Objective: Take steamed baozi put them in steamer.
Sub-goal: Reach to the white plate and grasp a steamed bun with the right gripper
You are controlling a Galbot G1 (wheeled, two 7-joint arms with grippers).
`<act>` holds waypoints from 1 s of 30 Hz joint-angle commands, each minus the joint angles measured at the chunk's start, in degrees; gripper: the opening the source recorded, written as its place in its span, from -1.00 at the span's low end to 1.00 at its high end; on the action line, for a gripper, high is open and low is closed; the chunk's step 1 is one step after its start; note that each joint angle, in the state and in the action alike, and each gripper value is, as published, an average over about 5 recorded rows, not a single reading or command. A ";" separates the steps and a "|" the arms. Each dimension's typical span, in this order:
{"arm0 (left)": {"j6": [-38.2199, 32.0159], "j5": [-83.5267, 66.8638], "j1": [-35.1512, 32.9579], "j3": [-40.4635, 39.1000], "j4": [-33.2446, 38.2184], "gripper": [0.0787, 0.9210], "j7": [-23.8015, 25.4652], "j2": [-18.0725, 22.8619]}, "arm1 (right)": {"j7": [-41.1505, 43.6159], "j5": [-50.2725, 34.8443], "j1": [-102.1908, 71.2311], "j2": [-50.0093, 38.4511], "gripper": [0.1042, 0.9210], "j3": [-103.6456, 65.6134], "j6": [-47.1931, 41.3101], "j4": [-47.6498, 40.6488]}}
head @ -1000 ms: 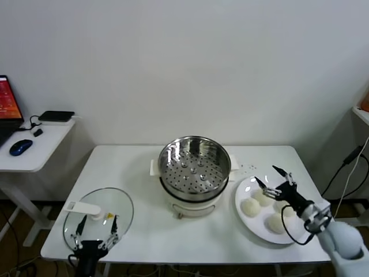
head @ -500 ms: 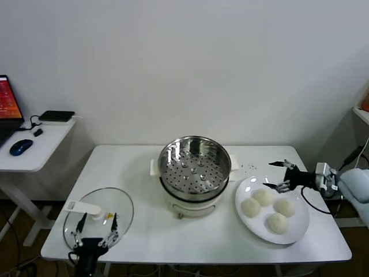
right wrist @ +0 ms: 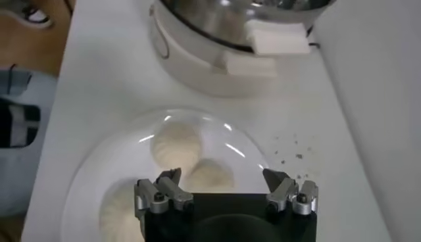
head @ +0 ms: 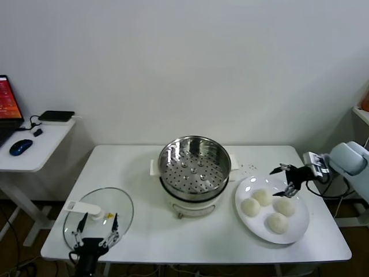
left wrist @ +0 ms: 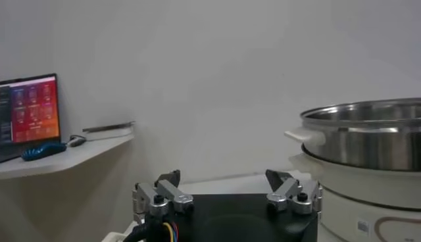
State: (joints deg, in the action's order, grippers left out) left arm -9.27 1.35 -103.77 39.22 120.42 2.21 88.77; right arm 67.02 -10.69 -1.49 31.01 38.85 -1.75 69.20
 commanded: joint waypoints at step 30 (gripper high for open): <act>1.44 -0.43 1.94 0.62 -0.53 0.77 0.25 -0.12 | 0.78 8.78 7.73 15.99 0.76 18.42 2.30 -16.18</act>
State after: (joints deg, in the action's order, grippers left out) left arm -7.84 0.95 -101.89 39.81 119.91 2.45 88.65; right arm 67.91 -4.06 6.79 45.55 56.65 0.30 54.37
